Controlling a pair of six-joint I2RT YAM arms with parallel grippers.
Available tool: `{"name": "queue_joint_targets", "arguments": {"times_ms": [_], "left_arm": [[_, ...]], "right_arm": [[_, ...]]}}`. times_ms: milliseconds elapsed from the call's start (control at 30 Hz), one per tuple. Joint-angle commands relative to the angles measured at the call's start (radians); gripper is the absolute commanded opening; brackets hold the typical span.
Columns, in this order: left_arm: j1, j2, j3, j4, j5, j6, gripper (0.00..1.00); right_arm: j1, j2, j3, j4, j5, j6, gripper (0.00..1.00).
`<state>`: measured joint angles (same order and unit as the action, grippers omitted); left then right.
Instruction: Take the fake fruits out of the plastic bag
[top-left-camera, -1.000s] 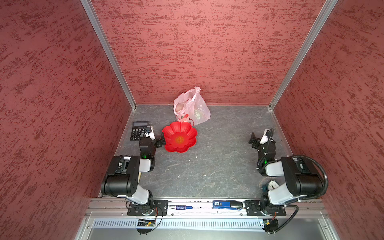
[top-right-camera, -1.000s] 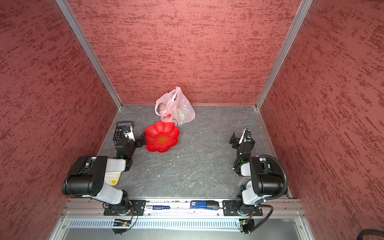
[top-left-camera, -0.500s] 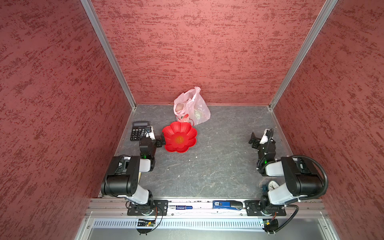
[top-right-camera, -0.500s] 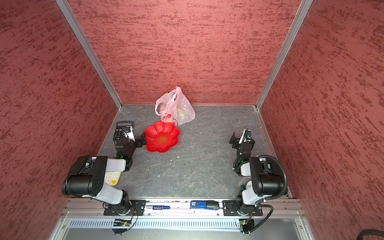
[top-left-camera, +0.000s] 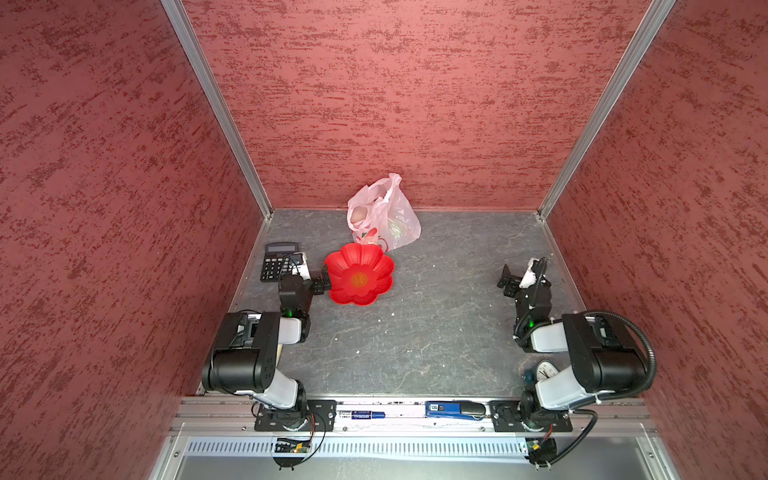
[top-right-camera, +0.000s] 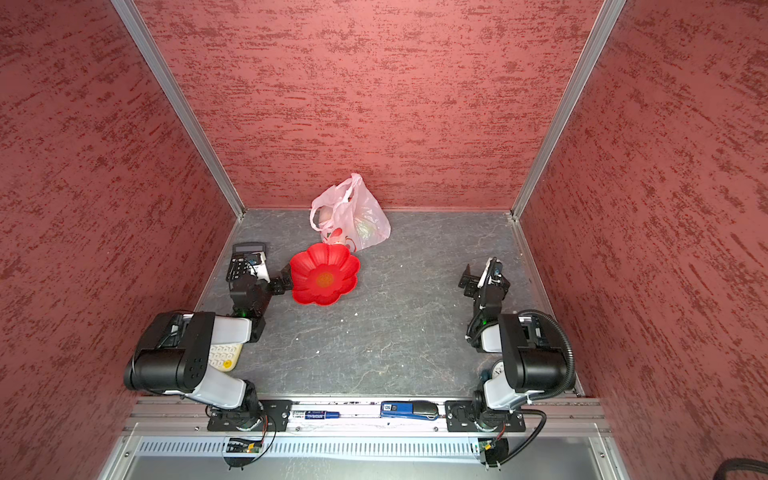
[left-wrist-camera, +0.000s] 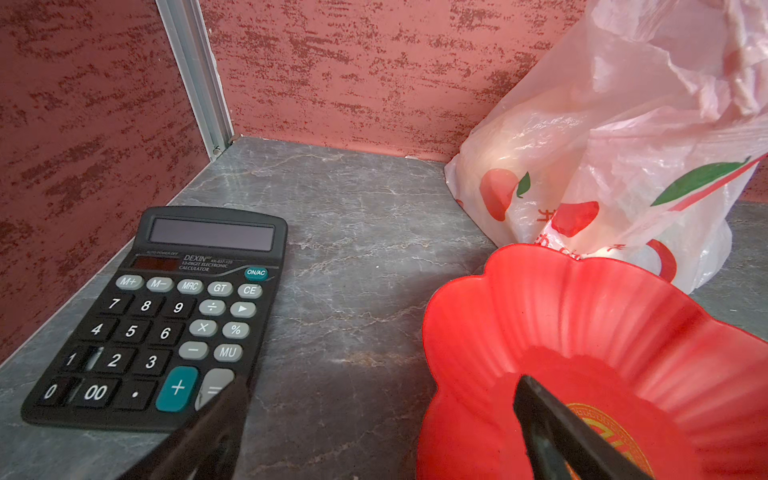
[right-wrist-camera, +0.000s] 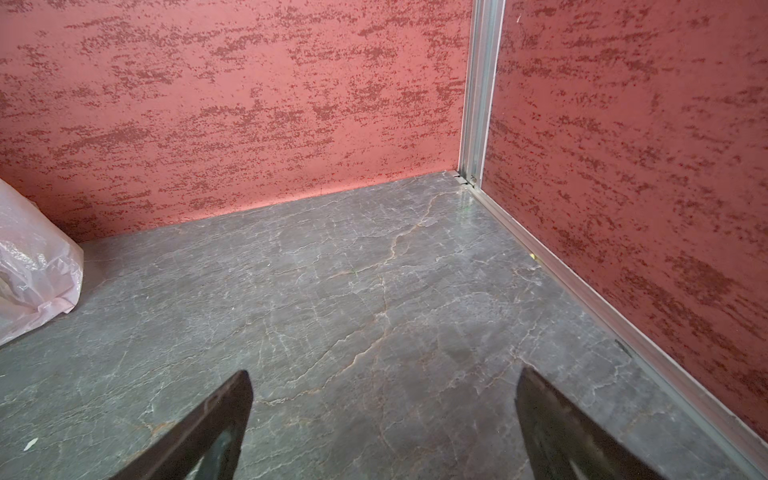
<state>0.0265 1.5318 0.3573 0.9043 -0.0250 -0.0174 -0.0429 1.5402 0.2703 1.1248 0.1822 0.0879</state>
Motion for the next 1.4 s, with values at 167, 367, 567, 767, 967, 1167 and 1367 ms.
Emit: {"name": "queue_joint_targets", "arguments": {"times_ms": [167,367,567,767,967,1167,1367], "left_arm": [[-0.006,0.004,0.016,0.001,-0.003,0.011,1.0],[-0.007,0.004,0.017,0.001,-0.003,0.012,1.0],[-0.007,0.004,0.017,0.001,-0.003,0.01,1.0],[-0.007,0.005,0.017,0.001,-0.003,0.013,1.0],[-0.005,0.004,0.018,-0.001,0.0,0.01,1.0],[-0.017,-0.036,0.022,-0.038,-0.107,-0.016,0.99],[-0.043,-0.245,0.081,-0.336,-0.165,-0.042,1.0]], "right_arm": [[0.0,-0.001,0.004,0.028,-0.007,-0.023,0.99],[0.001,-0.031,0.027,-0.029,-0.023,-0.03,0.99],[0.001,-0.154,0.349,-0.706,-0.043,0.067,0.99],[0.0,-0.205,0.442,-0.857,-0.254,0.301,0.99],[0.038,-0.188,0.469,-0.888,-0.409,0.428,0.99],[0.169,-0.172,0.467,-0.913,-0.421,0.404,0.99],[0.316,-0.147,0.517,-1.0,-0.274,0.352,0.99]]}}
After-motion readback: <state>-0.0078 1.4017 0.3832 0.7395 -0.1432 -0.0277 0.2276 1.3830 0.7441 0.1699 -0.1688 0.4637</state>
